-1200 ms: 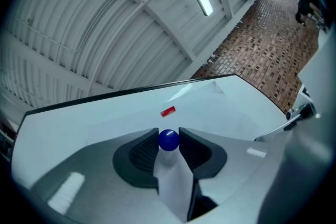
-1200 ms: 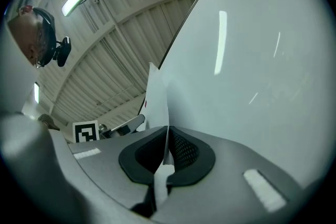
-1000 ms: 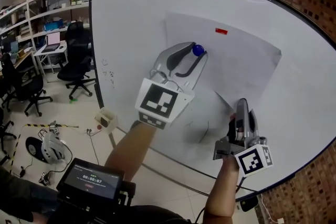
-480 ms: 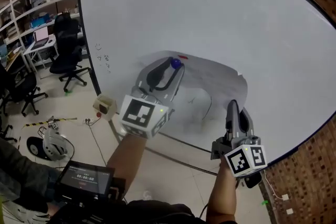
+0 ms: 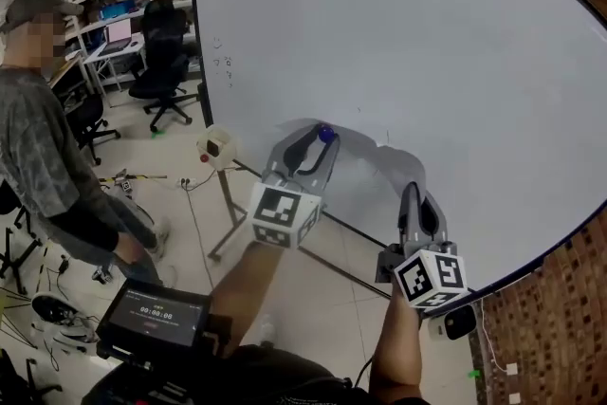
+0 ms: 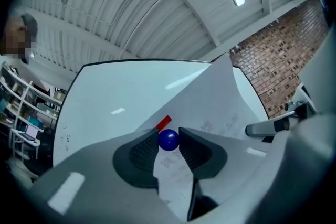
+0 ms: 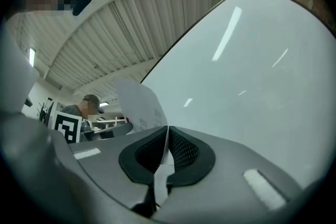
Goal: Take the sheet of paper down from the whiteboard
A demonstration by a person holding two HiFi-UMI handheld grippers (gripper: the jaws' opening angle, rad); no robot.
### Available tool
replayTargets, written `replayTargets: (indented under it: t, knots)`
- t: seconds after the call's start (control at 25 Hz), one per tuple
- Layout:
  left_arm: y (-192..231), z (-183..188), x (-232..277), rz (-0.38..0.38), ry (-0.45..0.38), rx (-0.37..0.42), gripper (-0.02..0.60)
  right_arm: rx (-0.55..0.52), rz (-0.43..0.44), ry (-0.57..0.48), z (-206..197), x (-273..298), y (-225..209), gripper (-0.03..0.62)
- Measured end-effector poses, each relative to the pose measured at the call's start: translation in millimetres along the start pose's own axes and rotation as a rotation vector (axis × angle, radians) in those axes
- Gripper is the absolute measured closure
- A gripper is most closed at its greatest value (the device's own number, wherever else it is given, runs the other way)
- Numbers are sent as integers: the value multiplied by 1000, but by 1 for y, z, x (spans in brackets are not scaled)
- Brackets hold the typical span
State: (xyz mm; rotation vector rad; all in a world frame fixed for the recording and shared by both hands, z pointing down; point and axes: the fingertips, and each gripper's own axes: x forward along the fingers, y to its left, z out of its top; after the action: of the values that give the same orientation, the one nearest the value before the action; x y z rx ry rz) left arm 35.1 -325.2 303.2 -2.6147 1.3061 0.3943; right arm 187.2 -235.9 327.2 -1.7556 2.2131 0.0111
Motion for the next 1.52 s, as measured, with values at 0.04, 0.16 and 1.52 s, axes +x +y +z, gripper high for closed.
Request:
replayTargets:
  t: [0.04,0.16,1.52]
  knots:
    - [-5,-6,-7,15,12,-5,460,-7,-4,7,-4,-5,-1,582]
    - [-24,-15,-25,42,31,-23,460,-36,-15,13,-5,-19,0,582]
    - [-32,-44,-62,72,81,-30,459,-220,-272,144,-49,-45,-44,582]
